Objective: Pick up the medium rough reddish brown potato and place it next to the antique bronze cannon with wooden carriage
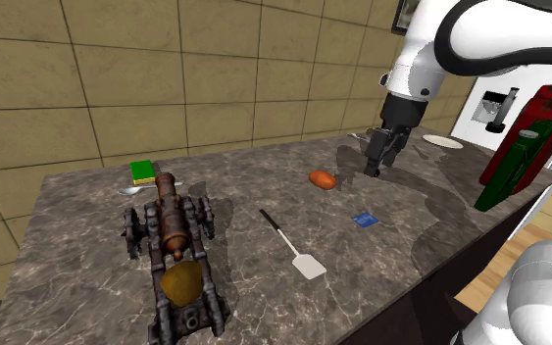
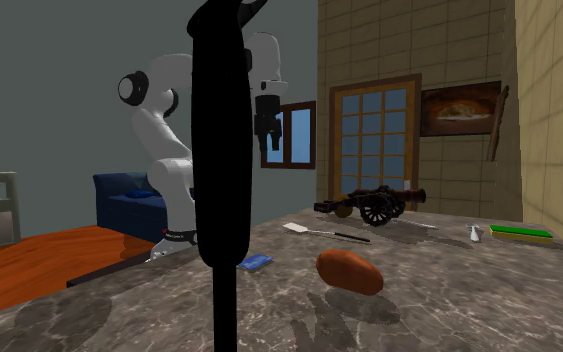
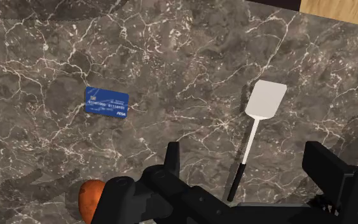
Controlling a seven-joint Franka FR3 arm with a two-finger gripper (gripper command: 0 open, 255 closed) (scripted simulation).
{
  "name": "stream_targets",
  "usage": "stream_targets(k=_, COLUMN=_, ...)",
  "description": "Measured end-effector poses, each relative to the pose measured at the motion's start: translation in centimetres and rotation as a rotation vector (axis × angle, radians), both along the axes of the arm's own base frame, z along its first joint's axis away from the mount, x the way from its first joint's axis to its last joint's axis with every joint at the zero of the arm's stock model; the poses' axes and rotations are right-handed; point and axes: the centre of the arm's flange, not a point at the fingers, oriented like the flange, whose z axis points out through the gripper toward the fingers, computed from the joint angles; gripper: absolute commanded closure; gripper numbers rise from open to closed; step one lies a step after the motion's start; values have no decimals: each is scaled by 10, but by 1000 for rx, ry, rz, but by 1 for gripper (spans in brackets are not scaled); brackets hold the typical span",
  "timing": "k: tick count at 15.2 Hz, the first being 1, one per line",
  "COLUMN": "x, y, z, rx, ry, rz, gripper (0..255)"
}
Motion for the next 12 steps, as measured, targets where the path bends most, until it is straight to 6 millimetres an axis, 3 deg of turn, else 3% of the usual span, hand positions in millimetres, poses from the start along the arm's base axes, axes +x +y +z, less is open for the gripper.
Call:
stream_targets(k=3, x=9, y=-9, z=-8, rx=-5, ry=-3, rz=-9, gripper=0)
stream_targets(k=12, x=86, y=-58, z=-71, rx=-42, ry=-28, rz=-69, gripper=0)
